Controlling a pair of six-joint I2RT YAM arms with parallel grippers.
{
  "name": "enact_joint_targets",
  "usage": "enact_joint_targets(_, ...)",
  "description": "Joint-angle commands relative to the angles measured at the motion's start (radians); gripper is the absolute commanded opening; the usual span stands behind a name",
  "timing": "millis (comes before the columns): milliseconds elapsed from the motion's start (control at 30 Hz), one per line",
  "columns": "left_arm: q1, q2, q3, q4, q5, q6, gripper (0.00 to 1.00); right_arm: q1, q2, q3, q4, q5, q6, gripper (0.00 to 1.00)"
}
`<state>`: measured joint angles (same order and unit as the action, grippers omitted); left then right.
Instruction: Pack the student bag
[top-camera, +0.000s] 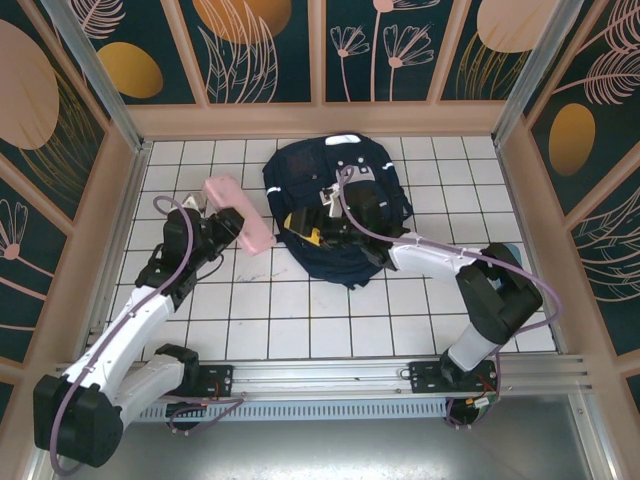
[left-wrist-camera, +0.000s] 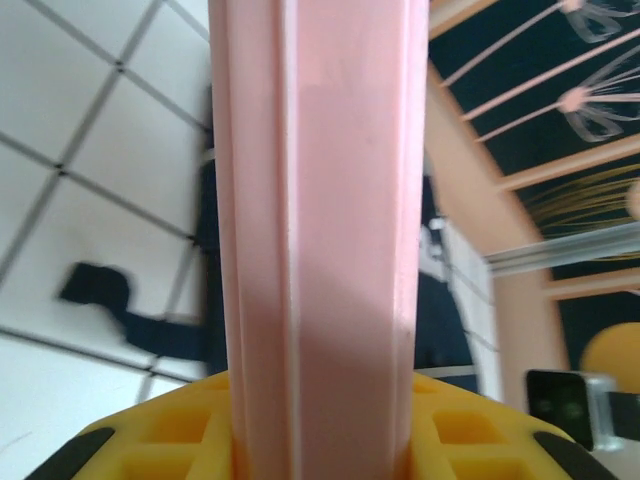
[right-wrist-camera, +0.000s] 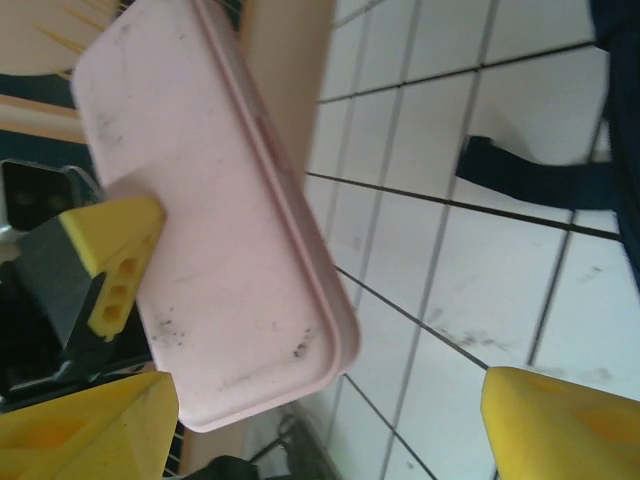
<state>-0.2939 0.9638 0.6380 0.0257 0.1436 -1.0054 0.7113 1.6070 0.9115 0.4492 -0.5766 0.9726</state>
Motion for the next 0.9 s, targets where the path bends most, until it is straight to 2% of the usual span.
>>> enact_joint_targets(0,-0.004,0.037,-0.001,0.333,0.108,-0.139,0.22,-0.010,-0.036,-0.030,0.258,-0.017,0.179,0.83)
enact_joint_targets(233,-0.006,0.108,-0.004,0.555,0.128,-0.296,0.23,-0.013,-0.003,-0.021,0.375,0.004,0.302,0.88)
enact_joint_targets(433,-0.009,0.119,-0.023,0.648,0.117,-0.389,0.23,0.002,0.078,0.044,0.548,-0.020,0.408,0.86)
enact_joint_targets(633,-0.013,0.121,-0.032,0.679,0.103,-0.429,0.23,0.018,0.121,0.094,0.595,0.012,0.437,0.64)
enact_joint_targets(733,-0.016,0.131,-0.032,0.690,0.108,-0.435,0.23,0.028,0.136,0.115,0.597,0.011,0.445,0.58)
enact_joint_targets(867,-0.019,0.142,-0.025,0.686,0.122,-0.434,0.28,0.026,0.140,0.104,0.628,0.013,0.465,0.35)
